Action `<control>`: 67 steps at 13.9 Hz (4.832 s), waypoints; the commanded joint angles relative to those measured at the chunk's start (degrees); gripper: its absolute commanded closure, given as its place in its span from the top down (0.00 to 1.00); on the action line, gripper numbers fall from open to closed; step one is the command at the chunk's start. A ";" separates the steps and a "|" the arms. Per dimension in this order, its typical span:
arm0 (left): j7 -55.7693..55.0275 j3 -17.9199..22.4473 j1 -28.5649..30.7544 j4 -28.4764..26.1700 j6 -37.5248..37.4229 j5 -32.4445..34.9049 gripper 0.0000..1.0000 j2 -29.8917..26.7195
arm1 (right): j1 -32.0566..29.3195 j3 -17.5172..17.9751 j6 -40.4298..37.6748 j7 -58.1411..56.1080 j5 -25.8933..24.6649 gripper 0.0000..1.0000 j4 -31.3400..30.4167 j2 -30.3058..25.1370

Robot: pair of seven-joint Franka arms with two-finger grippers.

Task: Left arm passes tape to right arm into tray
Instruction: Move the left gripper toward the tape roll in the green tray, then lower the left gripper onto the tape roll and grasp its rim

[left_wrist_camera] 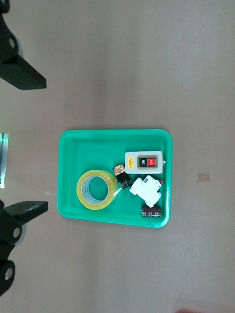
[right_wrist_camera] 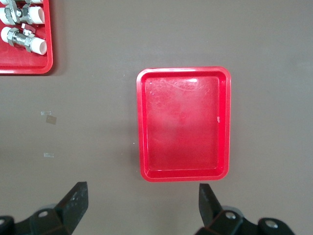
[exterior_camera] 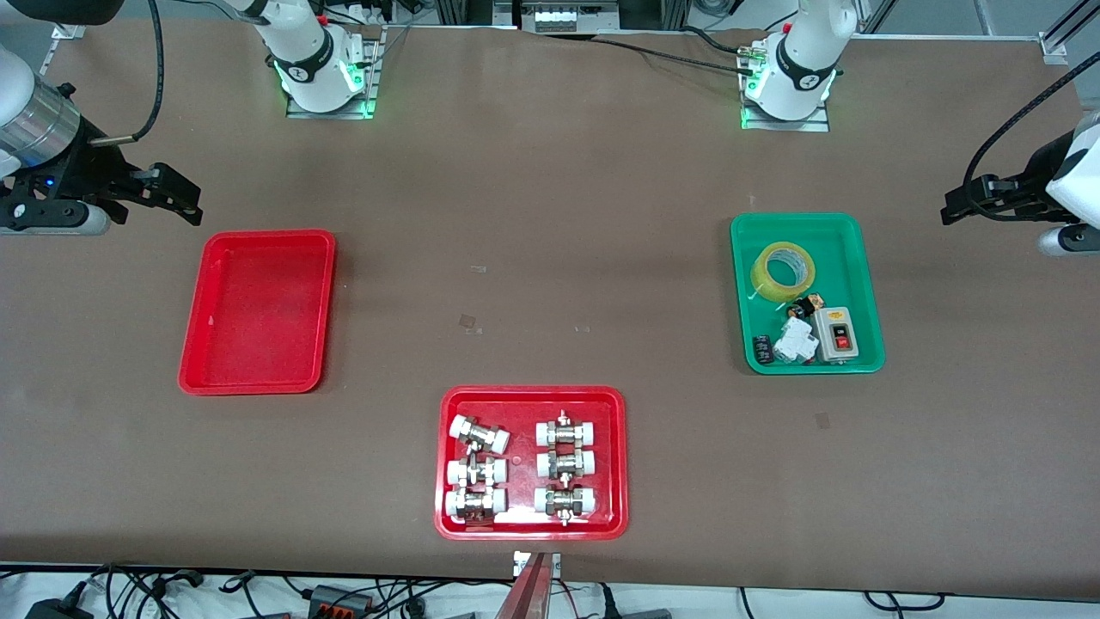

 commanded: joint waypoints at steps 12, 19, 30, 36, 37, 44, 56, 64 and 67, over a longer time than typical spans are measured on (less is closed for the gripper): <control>10.52 -0.27 1.29 -6.20 5.67 -3.88 1.00 5.11 | 0.07 -0.40 -3.48 -0.16 0.09 1.00 5.15 2.01; 15.97 -0.80 1.47 -28.24 23.58 -4.06 1.00 6.00 | 0.07 -0.40 -3.49 -0.25 0.18 1.00 4.97 2.10; 19.05 -0.98 1.03 -35.66 38.29 -4.15 1.00 14.08 | 0.07 -0.40 -3.66 -0.34 0.18 1.00 4.97 2.10; 18.87 -2.91 1.55 -38.03 42.33 -4.32 1.00 15.66 | -0.02 -0.40 -3.66 -0.34 0.18 1.00 4.97 2.18; 18.78 -2.91 1.55 -38.03 42.34 -4.41 1.00 15.75 | -0.02 -0.40 -3.66 -0.34 0.18 1.00 4.97 2.10; 18.78 -2.91 1.20 -38.03 42.43 -5.11 0.69 16.37 | -0.02 -0.49 -3.66 -0.34 0.18 1.00 4.97 2.18; 13.42 -3.53 1.03 -37.77 41.72 -5.11 0.36 16.37 | -0.02 -0.49 -3.66 -0.43 0.18 1.00 4.97 2.18; 15.79 -3.97 1.64 -37.59 39.97 -5.11 0.06 15.40 | -0.02 -0.49 -3.66 -0.43 0.18 1.00 4.97 2.18; 16.41 -4.05 1.82 -33.31 32.79 -5.11 0.04 14.08 | -0.02 -0.49 -3.66 -0.43 0.18 1.00 4.97 2.18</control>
